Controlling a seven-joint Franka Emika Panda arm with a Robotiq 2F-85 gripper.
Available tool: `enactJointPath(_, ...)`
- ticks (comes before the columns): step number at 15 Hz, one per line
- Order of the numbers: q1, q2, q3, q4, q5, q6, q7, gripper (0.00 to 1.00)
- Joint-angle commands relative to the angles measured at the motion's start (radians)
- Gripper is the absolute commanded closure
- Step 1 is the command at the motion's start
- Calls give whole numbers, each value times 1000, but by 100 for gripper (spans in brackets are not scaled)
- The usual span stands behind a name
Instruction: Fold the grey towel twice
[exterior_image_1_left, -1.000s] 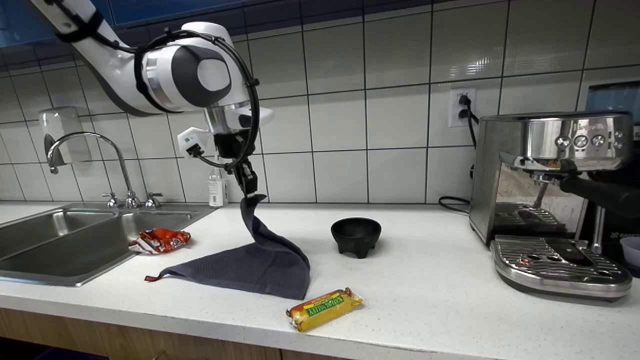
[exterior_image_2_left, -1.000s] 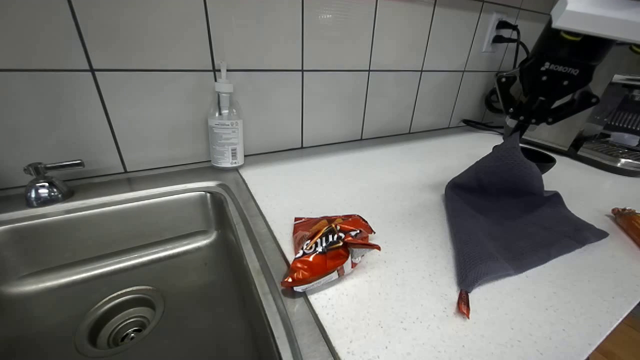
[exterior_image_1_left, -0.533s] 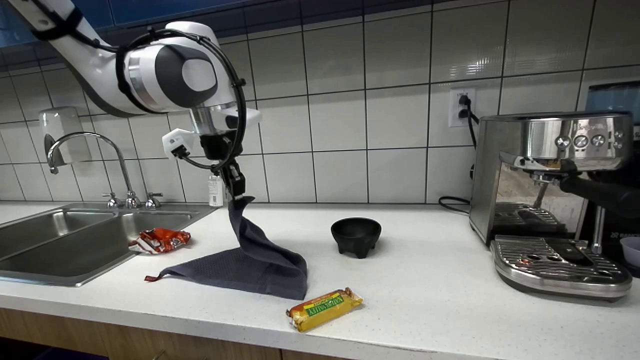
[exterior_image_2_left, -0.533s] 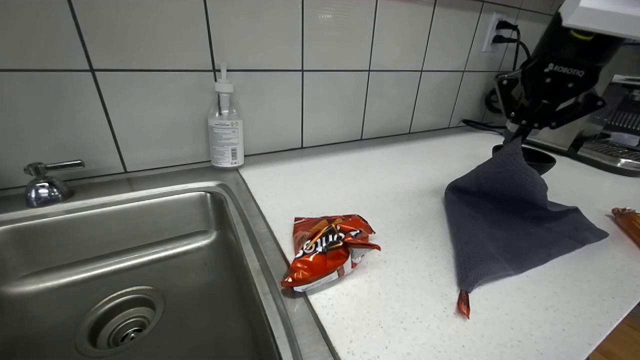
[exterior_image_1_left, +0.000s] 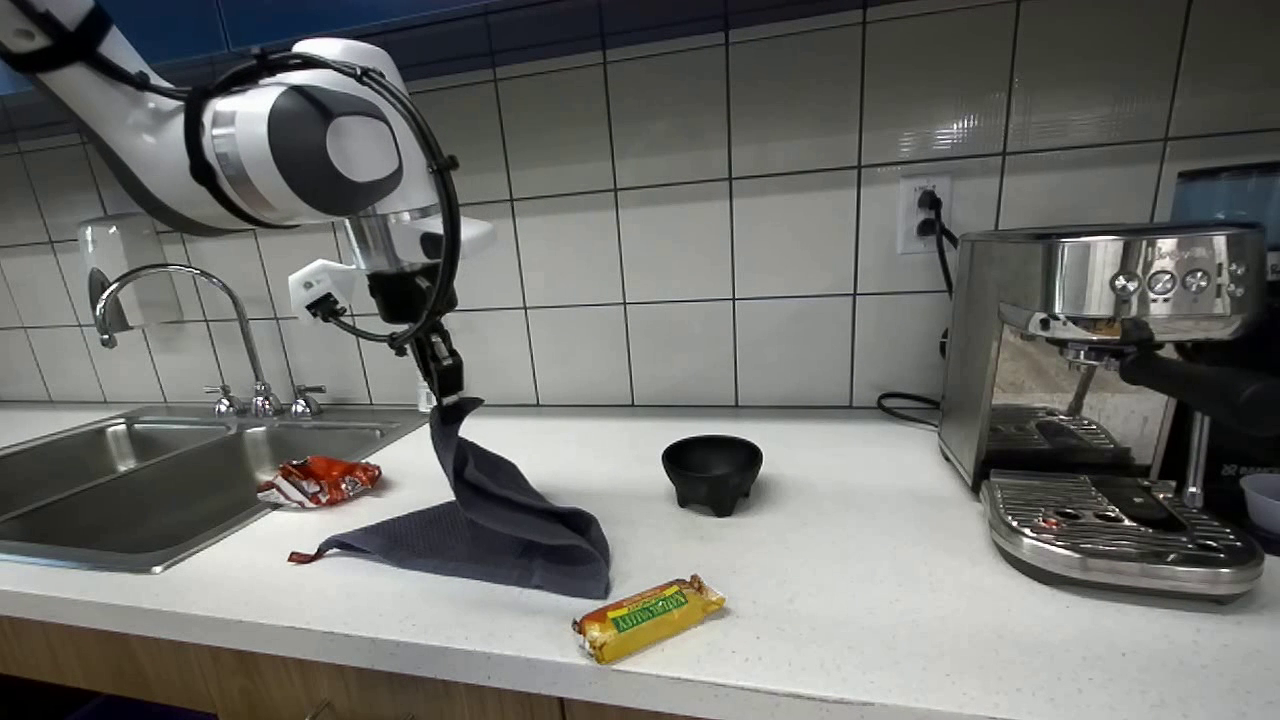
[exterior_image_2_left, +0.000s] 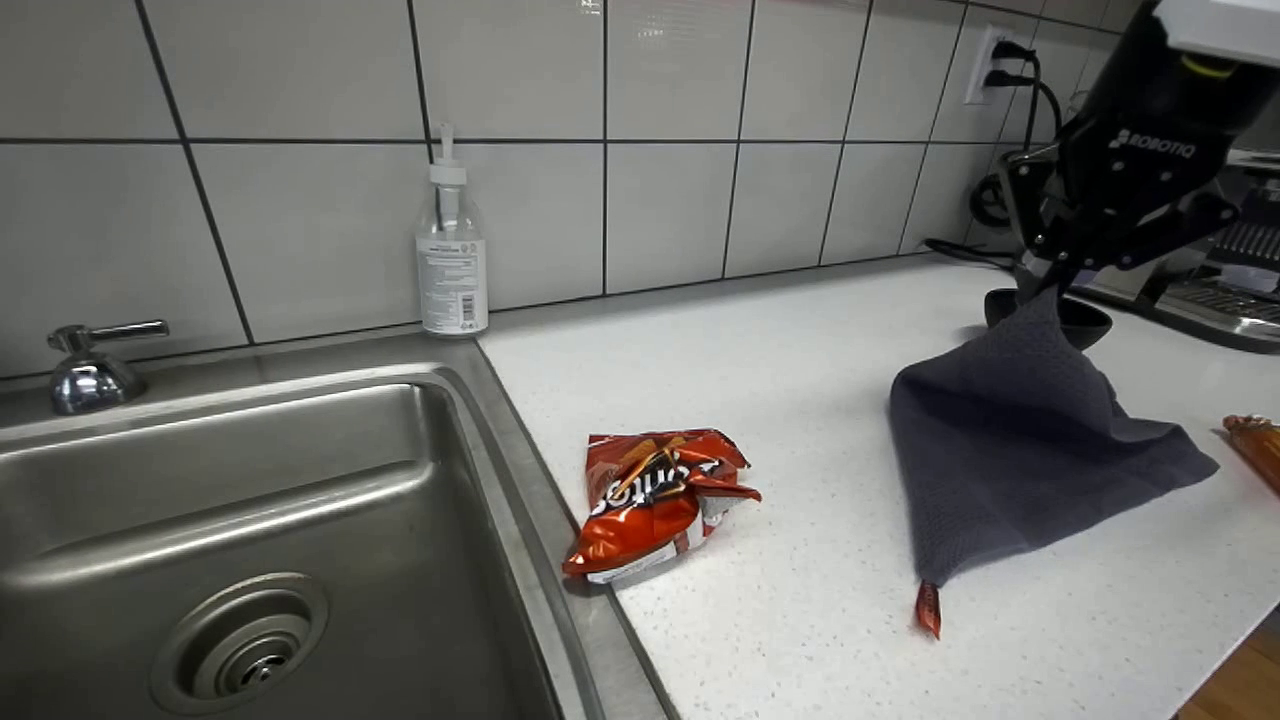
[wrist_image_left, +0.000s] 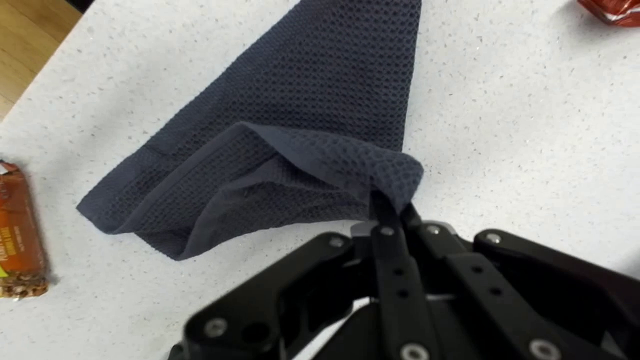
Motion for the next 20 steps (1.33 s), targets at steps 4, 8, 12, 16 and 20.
enactJointPath(4, 18, -32, 60, -55, 52, 33, -7, 99)
enactJointPath(8, 21, -15, 89, -70, 52, 84, 19, 99)
enactJointPath(12, 19, -8, 99, -85, 47, 120, 18, 99)
enactJointPath(16, 18, -14, 95, -109, 49, 149, -1, 99)
enactJointPath(20, 14, -10, 100, -126, 36, 171, 5, 72)
